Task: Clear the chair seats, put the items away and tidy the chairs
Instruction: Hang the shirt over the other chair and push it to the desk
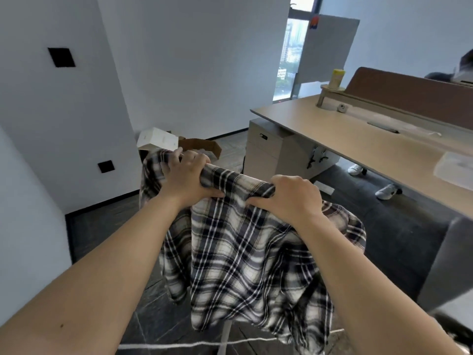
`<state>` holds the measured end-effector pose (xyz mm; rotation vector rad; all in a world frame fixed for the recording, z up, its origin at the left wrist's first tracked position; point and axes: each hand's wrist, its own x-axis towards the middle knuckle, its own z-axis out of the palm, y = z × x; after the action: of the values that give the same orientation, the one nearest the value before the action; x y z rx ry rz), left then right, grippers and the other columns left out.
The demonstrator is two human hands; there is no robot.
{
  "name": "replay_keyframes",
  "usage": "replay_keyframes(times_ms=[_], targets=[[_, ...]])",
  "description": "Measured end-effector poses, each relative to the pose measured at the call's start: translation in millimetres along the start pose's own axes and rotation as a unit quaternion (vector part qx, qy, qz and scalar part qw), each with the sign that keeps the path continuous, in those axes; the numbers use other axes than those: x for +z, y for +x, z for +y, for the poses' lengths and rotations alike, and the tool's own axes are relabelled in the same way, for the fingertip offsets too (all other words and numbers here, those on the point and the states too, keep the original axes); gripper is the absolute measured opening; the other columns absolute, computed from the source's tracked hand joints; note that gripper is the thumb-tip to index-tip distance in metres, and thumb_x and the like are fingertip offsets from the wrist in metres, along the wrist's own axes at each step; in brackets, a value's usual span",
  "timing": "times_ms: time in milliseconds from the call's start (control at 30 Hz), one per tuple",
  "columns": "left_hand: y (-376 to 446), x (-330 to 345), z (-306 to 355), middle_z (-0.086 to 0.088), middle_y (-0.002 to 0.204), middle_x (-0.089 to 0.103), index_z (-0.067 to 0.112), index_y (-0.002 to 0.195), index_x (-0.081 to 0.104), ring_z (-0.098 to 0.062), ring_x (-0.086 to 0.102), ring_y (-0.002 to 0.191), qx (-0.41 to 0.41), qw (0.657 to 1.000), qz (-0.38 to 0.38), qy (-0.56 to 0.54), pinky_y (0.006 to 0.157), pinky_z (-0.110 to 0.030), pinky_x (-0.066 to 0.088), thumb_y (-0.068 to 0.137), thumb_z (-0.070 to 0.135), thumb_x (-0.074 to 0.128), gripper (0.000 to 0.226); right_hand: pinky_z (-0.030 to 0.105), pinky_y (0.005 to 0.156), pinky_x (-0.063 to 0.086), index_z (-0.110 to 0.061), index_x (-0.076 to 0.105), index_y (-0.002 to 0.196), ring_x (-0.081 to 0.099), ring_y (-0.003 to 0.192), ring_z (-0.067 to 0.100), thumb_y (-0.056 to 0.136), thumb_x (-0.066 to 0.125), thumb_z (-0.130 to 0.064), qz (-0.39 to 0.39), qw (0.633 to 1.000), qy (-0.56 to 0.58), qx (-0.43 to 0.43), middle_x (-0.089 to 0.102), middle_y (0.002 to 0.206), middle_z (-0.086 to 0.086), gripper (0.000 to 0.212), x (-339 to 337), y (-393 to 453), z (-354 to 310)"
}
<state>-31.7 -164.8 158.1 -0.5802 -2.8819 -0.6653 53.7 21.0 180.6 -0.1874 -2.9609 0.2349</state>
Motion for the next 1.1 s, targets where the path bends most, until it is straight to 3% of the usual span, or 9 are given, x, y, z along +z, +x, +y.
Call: replay_keyframes(times_ms=[100,167,467,600,800,933,1100], targets=[[7,12,7,-0.016,0.123,0.049,0.005,0.112,0.050,-0.035,0.033,0.123,0.037,0.999,0.030,0.001,0.106,-0.046,0.024,0.059,0.048,0.076,0.074,0.026,0.055,0.033,-0.021,0.027,0.053,0.051,0.065,0.019,0.064,0.056,-0.074,0.032,0.999,-0.003,-0.005,0.039,0.054,-0.007,0.062,-2,-1,16],[12,16,9,-0.015,0.117,0.051,0.005,0.110,0.050,-0.035,0.037,0.119,0.045,0.998,0.042,0.002,0.105,-0.047,0.025,0.057,0.049,0.077,0.074,0.026,0.057,0.031,-0.021,0.026,0.052,0.049,0.064,0.019,0.063,0.056,-0.074,0.042,0.999,-0.004,-0.006,0.035,0.053,-0.009,0.062,-2,2,23],[42,23,10,-0.017,0.117,0.051,0.004,0.107,0.051,-0.036,0.035,0.122,0.073,0.996,0.045,-0.001,0.106,-0.061,0.023,0.054,0.044,0.079,0.072,0.027,0.058,0.034,-0.019,0.027,0.053,0.049,0.063,0.021,0.064,0.054,-0.075,0.062,0.998,-0.009,0.001,0.036,0.053,-0.008,0.063,3,21,32],[58,32,26,-0.016,0.122,0.049,0.003,0.110,0.050,-0.034,0.031,0.124,0.097,0.995,0.029,-0.022,0.108,-0.053,0.026,0.056,0.041,0.079,0.072,0.026,0.055,0.034,-0.018,0.026,0.053,0.049,0.060,0.021,0.064,0.053,-0.075,0.064,0.997,-0.031,0.031,0.036,0.052,-0.006,0.064,3,24,46],[95,55,65,-0.015,0.126,0.048,0.003,0.113,0.048,-0.033,0.030,0.126,0.140,0.990,-0.012,-0.017,0.107,-0.053,0.028,0.057,0.046,0.076,0.076,0.027,0.055,0.036,-0.011,0.047,0.068,0.048,0.063,0.018,0.067,0.051,-0.074,0.092,0.990,-0.079,0.074,0.048,0.065,-0.003,0.063,0,30,87],[121,72,91,-0.016,0.126,0.048,0.003,0.113,0.047,-0.033,0.031,0.125,0.163,0.986,-0.023,-0.019,0.106,-0.050,0.030,0.058,0.048,0.075,0.076,0.026,0.055,0.033,-0.019,0.019,0.054,0.043,0.059,0.017,0.069,0.050,-0.073,0.095,0.985,-0.106,0.103,0.028,0.054,-0.007,0.064,-3,39,117],[162,93,118,-0.017,0.128,0.047,0.002,0.115,0.047,-0.034,0.030,0.126,0.188,0.982,-0.022,-0.023,0.101,-0.044,0.031,0.058,0.047,0.076,0.078,0.022,0.044,0.023,-0.020,0.017,0.052,0.024,0.045,0.008,0.068,0.054,-0.072,0.119,0.979,-0.113,0.120,0.026,0.052,-0.008,0.066,-2,66,157]])
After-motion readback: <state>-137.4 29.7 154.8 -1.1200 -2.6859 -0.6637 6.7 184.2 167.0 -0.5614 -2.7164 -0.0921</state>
